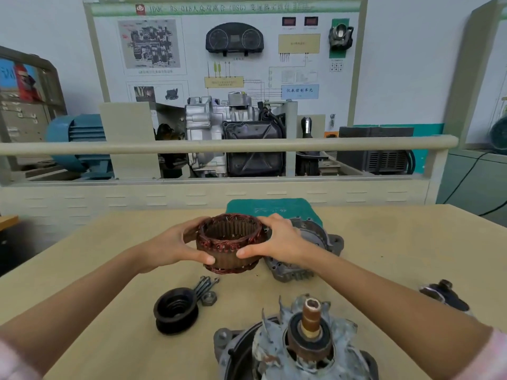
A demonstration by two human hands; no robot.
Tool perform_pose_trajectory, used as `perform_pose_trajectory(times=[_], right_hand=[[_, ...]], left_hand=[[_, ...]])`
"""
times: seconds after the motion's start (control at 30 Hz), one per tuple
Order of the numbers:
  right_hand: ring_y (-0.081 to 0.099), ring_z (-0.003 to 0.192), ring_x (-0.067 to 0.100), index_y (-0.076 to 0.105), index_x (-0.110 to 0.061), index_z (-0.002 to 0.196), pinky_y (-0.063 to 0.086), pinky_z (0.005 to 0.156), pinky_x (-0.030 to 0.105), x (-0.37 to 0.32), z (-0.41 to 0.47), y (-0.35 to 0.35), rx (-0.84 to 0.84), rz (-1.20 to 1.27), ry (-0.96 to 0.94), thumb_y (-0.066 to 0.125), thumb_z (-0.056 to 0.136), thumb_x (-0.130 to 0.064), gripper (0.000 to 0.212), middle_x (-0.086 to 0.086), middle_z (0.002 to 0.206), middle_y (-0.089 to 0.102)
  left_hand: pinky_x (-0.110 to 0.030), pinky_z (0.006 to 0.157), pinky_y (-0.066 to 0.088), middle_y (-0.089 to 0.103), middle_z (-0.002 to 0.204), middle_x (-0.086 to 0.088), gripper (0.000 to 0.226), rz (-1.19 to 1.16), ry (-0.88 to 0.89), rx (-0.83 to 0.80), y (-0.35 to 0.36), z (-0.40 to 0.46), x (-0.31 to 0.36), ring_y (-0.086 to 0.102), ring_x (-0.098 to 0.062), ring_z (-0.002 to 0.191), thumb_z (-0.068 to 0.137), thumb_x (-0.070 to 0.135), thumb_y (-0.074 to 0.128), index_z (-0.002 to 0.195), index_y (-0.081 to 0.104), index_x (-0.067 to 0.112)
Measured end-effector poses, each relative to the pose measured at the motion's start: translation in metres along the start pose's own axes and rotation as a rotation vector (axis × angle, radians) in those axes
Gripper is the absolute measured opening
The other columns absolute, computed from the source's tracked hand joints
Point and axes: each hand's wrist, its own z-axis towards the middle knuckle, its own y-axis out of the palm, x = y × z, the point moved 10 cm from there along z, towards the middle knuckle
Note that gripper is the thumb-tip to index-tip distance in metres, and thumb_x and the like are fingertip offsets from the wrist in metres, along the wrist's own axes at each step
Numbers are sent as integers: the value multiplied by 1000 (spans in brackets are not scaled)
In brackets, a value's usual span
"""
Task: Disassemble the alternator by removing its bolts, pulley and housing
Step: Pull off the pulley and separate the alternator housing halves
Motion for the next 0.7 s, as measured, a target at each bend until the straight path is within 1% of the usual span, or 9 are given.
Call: perform_pose_trajectory(times=[0.07,0.13,0.17,0.27,0.4,0.57,0.7], right_hand=[[28,128,25,42,-37,137,23,105,47,-3,7,0,34,-54,-4,73,56,-70,92,0,128,40],[27,128,25,41,-36,137,20,105,47,-6,12,0,60,-87,-10,73,57,-69,92,1,131,39],[27,128,26,41,-35,137,19,106,47,-7,14,1,63,-97,-11,73,58,-69,92,1,132,39],[27,127,27,44,-33,136,19,105,47,-10,20,7,49,-119,-3,73,57,-69,92,3,132,40],[29,124,27,47,-34,133,20,103,45,-15,23,16,24,-122,-9,74,59,-66,85,3,126,41],[29,125,27,46,-34,134,19,105,46,-18,23,17,6,-122,-15,75,61,-62,84,3,128,41],[29,124,27,47,-32,133,20,104,45,-19,22,19,-15,-114,-10,74,61,-63,83,3,125,42]], left_hand=[[-18,102,37,58,130,21,82,18,-16,-6,-4,7,-6,48,7,124,66,20,87,135,45,37],[-25,107,35,56,133,19,85,23,-26,-3,-8,12,-13,46,2,128,65,22,87,137,44,37],[-25,106,36,57,133,19,84,22,-32,-4,-10,14,-15,47,2,127,66,21,87,136,44,38],[-12,95,42,60,128,22,77,23,-40,-28,-11,15,-25,51,6,121,67,18,84,130,47,43],[-6,88,43,61,125,24,78,13,-47,3,-15,14,-34,53,7,118,67,14,84,129,47,42],[-9,91,42,61,124,24,78,6,-46,34,-17,14,-39,53,7,118,66,13,84,128,47,42],[-10,91,43,60,126,25,76,5,-57,2,-18,10,-42,54,6,118,65,21,87,126,49,46]])
